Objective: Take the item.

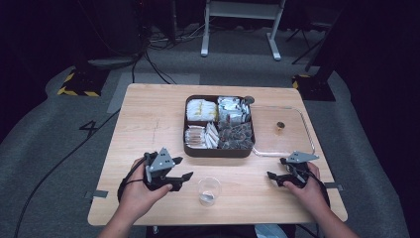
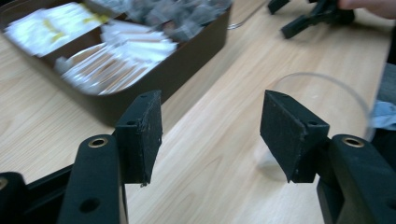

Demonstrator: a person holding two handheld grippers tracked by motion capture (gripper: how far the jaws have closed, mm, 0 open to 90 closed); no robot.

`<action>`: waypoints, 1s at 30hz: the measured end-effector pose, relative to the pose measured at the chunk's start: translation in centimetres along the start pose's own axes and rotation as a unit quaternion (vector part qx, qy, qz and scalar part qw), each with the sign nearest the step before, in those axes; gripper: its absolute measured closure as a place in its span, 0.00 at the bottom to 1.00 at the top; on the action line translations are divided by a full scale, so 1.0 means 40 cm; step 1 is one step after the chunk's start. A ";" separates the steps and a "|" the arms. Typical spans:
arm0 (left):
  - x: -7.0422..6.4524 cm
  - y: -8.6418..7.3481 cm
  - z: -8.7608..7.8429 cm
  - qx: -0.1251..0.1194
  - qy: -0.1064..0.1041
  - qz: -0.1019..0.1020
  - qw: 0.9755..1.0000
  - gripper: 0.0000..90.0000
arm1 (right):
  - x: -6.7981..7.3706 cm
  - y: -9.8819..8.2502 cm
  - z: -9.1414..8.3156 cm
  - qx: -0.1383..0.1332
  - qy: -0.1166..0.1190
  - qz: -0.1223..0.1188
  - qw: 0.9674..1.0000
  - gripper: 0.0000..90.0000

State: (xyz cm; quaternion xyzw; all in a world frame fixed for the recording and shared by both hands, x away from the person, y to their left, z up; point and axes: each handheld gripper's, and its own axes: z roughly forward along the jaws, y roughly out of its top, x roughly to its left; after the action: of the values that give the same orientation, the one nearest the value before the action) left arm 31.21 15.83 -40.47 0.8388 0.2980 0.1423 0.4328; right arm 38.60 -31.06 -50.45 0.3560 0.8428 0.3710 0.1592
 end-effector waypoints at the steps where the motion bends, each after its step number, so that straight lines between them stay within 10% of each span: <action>1: 0.006 -0.004 -0.004 0.003 0.005 -0.001 1.000 0.44 | 0.000 0.000 0.000 0.000 0.000 0.000 1.000 0.18; 30: 0.168 -0.185 -0.099 0.064 0.102 -0.085 0.989 0.36 | 0.000 0.000 0.000 0.000 0.000 0.000 1.000 0.18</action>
State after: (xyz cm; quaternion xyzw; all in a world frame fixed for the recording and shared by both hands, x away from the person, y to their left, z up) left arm 31.72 25.87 -44.30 0.8176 0.4187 0.1706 0.3564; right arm 38.60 -31.06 -50.44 0.3561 0.8428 0.3710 0.1590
